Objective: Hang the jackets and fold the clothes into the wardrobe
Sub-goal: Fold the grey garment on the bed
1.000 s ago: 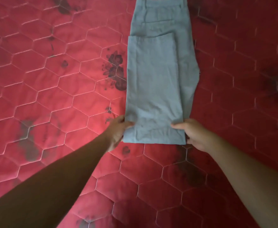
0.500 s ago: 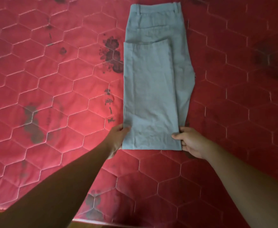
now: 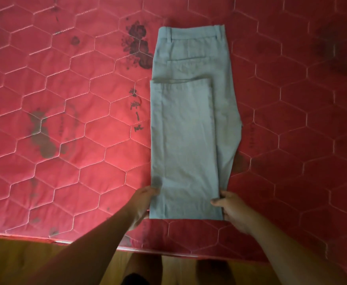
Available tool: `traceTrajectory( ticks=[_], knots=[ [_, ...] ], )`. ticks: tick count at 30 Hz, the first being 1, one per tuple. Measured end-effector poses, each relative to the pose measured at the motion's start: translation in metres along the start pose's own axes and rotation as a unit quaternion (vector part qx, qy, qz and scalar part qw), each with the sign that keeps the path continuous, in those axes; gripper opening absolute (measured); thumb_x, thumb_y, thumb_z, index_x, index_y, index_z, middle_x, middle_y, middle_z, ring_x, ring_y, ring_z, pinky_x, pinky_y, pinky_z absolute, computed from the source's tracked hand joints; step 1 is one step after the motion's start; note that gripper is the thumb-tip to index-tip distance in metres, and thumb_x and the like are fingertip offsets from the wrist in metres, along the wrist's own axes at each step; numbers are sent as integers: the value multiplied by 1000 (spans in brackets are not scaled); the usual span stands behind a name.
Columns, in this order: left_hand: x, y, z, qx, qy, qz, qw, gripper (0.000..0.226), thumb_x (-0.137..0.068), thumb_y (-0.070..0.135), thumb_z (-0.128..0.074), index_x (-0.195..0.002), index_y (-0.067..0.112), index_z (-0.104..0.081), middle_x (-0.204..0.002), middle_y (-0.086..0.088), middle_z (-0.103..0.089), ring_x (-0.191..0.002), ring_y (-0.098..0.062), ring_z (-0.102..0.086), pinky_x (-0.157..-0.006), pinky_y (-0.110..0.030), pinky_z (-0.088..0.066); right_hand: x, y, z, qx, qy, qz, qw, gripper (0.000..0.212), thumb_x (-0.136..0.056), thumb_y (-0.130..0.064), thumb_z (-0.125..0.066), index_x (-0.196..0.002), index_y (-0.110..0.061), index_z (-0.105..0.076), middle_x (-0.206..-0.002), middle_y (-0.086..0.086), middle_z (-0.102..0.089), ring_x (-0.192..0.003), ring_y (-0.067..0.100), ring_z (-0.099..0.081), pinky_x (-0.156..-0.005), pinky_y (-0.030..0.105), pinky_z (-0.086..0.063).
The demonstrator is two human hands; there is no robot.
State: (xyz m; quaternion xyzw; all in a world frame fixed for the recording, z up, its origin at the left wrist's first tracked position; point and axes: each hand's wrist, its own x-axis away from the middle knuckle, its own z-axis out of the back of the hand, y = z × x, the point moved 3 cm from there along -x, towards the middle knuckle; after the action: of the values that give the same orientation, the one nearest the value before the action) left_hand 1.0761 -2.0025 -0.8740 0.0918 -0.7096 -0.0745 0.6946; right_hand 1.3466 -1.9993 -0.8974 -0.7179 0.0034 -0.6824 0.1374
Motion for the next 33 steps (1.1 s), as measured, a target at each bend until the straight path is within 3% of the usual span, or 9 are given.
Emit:
traceTrajectory(
  ticks=[4, 9, 14, 16, 19, 24, 29, 31, 33],
  knots=[
    [1, 12, -2, -24, 0, -51, 998, 37, -97, 54, -55, -114, 25, -69, -109, 3, -77, -99, -19, -75, -86, -45, -59, 1, -11, -1, 26, 2, 3, 1000, 20, -90, -14, -70, -109, -16, -73, -102, 4, -78, -100, 27, -73, -96, 52, -56],
    [-22, 64, 1, -57, 63, -145, 986, 31, -97, 43, -63, -104, 15, -74, -104, -10, -77, -104, -36, -71, -89, -52, -57, -13, -84, 2, 5, 6, 112, 994, 17, -91, -20, -73, -105, -12, -75, -100, 3, -79, -97, 23, -75, -93, 43, -57],
    [-54, 143, -10, 21, 66, -240, 968, 24, -101, 24, -59, -119, 9, -68, -105, -9, -77, -97, -28, -74, -79, -42, -63, -40, -177, -2, -53, 42, 215, 974, 4, -91, -12, -72, -95, -13, -74, -97, 6, -78, -92, 22, -75, -89, 38, -58],
    [-66, 180, -17, 35, 84, -271, 958, 22, -101, 25, -59, -119, 15, -67, -103, -3, -77, -89, -18, -75, -69, -34, -61, -51, -207, -1, -66, 52, 237, 968, 10, -92, -12, -71, -101, -11, -75, -104, 10, -77, -98, 25, -74, -96, 43, -57],
    [-81, 223, -20, 47, 89, -293, 951, 26, -101, 27, -57, -125, 16, -64, -111, -2, -75, -97, -18, -74, -83, -37, -61, -63, -235, 2, -59, 93, 259, 960, 14, -96, -21, -67, -103, -11, -74, -109, 12, -75, -104, 28, -72, -100, 50, -55],
    [-80, 280, -18, 53, 56, -305, 949, 17, -101, 21, -60, -113, 13, -69, -107, -8, -76, -97, -23, -74, -87, -41, -60, -56, -276, 7, -36, 145, 301, 942, 65, -70, -66, -59, -95, -7, -68, -106, 23, -71, -101, 42, -69, -89, 63, -55],
    [-75, 363, -20, 80, 23, -351, 933, 24, -102, 17, -57, -123, 10, -65, -116, -9, -74, -99, -22, -74, -79, -34, -61, -48, -360, 27, -67, 179, 381, 905, 43, -81, -40, -63, -97, 0, -69, -110, 30, -68, -101, 43, -69, -89, 64, -53],
    [-81, 386, -22, 78, 23, -363, 928, 19, -101, 16, -58, -119, 15, -65, -114, -8, -75, -99, -22, -74, -77, -35, -62, -55, -383, 35, -72, 173, 399, 898, 20, -88, -29, -63, -96, -13, -71, -106, 18, -74, -100, 31, -72, -93, 56, -56],
    [-93, 392, -20, 63, 40, -346, 935, 21, -101, 16, -57, -121, 15, -63, -112, -7, -75, -96, -22, -75, -72, -34, -61, -72, -391, 40, -49, 153, 380, 911, 17, -88, -30, -63, -101, -20, -71, -107, 5, -75, -102, 25, -72, -95, 50, -57]
  ],
)
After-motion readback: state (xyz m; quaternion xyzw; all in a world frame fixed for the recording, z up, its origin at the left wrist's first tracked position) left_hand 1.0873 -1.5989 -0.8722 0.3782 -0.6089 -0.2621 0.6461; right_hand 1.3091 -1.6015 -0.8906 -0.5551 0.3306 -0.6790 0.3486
